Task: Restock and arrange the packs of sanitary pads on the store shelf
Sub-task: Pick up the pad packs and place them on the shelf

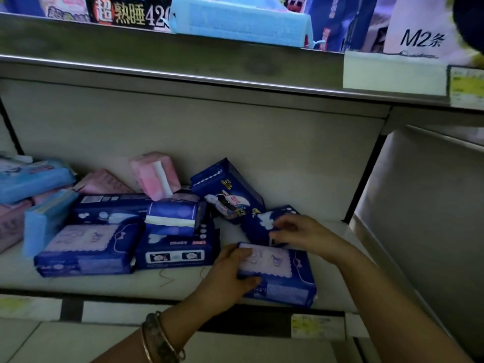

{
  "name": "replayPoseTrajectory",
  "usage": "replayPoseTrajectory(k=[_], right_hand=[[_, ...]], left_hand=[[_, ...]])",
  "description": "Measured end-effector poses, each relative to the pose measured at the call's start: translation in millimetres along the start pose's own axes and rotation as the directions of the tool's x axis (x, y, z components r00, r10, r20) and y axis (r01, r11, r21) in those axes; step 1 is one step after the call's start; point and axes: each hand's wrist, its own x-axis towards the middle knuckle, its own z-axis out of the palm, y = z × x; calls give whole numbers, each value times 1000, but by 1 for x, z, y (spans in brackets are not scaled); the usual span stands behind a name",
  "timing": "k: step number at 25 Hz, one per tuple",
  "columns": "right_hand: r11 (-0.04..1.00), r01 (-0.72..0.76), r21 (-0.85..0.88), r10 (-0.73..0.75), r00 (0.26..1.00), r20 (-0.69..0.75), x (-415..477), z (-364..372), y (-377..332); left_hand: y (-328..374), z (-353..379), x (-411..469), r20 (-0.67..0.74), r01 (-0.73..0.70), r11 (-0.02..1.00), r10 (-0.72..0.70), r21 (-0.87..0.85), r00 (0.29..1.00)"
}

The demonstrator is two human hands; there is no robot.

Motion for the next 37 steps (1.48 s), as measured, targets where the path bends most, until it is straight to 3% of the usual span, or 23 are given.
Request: replayPoseTrajectory(k=[3, 7, 14, 22, 25, 29, 31, 32, 34, 37], right_hand=[[998, 51, 36, -44, 983, -179, 37, 9, -21], [989, 125, -76, -140, 962, -233, 88, 23, -43], [987, 143, -67, -154, 968, -198, 141, 40, -30], [926, 324, 191, -206, 862, -464, 106, 32, -29], [871, 411, 269, -211, 808, -550, 74, 15, -36], [898, 421, 130, -261, 747, -611, 20, -2, -42], [918, 382, 104, -250, 763, -596, -12, -13, -48], [926, 364, 102, -248, 790, -561, -27, -20, -51], [944, 317, 91, -247, 861, -445, -63, -31, -54], [974, 218, 67, -195, 947, -256, -117, -36, -49]], left_hand=[[-1, -3, 7, 23, 2, 998, -3, 59, 1000], [1, -12, 16, 40, 16, 990, -21, 139, 999], [-6, -22, 32, 128, 25, 967, -59, 254, 990], [-20, -19, 41, 145, 29, 986, -54, 167, 988], [-19, -17, 40, 97, 30, 986, -47, 163, 994], [-7, -15, 23, -45, -12, 965, 25, 262, 999], [-1, -13, 15, -148, -6, 955, 52, 296, 988], [5, -12, 10, -189, -16, 968, 65, 249, 980], [22, -11, -1, -205, -86, 995, 73, -53, 976], [60, -11, -36, -186, -168, 854, 85, -492, 979]])
